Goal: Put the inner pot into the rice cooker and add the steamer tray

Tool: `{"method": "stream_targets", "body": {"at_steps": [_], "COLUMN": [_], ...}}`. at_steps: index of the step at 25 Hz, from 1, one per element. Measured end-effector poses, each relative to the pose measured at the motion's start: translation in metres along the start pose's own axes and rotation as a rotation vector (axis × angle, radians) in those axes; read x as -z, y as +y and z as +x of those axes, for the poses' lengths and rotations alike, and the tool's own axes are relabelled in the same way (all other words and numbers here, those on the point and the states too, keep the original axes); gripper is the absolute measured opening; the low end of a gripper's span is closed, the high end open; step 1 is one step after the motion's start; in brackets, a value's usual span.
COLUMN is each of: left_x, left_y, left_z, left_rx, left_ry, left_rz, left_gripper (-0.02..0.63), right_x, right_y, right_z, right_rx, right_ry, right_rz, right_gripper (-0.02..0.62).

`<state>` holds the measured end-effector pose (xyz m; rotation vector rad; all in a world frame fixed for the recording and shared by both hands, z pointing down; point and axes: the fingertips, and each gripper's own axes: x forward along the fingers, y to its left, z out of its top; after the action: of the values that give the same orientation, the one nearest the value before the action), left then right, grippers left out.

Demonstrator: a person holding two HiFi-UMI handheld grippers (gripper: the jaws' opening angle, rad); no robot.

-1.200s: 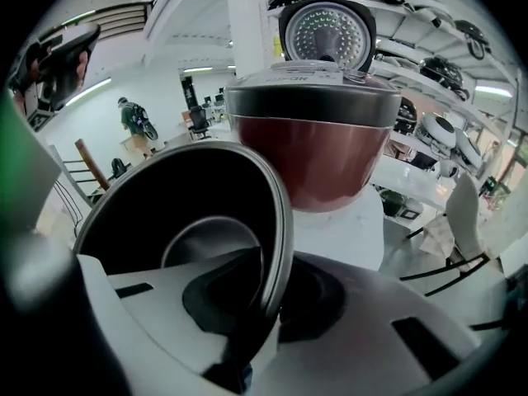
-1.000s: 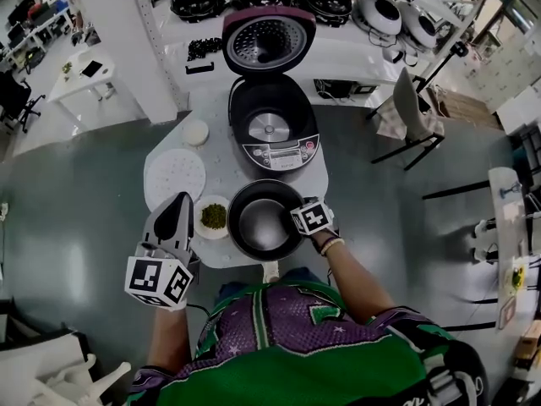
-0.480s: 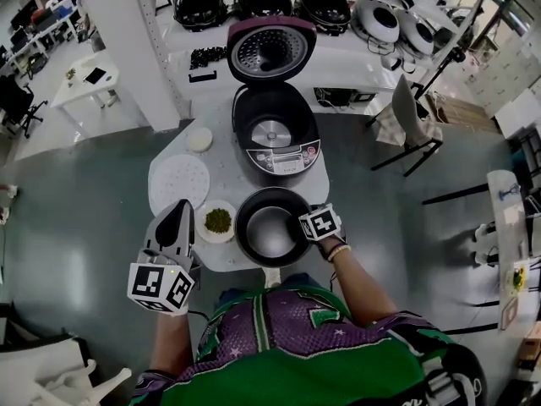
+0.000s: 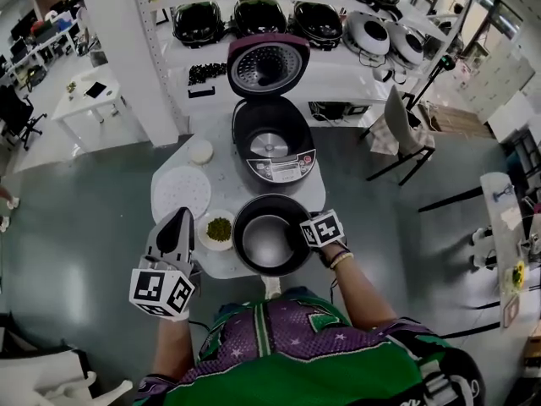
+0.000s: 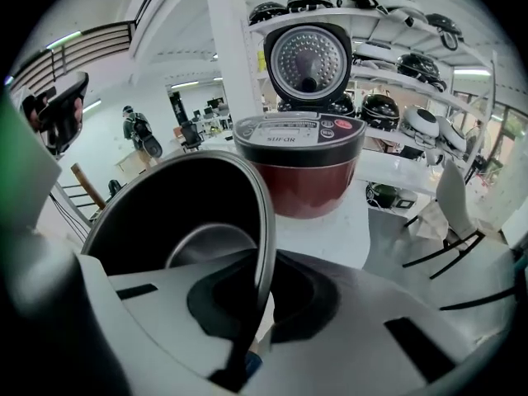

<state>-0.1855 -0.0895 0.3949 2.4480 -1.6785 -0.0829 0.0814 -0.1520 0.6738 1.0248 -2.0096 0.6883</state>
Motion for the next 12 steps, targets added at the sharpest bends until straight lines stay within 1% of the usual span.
{"method": "stream_targets", "body": {"at_steps": [6,12], "left_x": [-0.014,-0.018], "left_y": [0.002,0.002], "left_z": [-0.018,-0.029], "left_rx": [-0.01,0.006], "left_ry": [-0.018,-0.024], "left_rz": [0.001,-0.003], "left_gripper": [0.02,0.02], "right_x": [-0.019,-0.052], "right_y": [0.024,0.048], "right_z": [-0.026,-0.059], "right_rx": [-0.044,-0.092], "right_ry": [-0.035,-0.102], "right_rz": [-0.001,-0.009], "right_gripper": [0.011,0.011]}}
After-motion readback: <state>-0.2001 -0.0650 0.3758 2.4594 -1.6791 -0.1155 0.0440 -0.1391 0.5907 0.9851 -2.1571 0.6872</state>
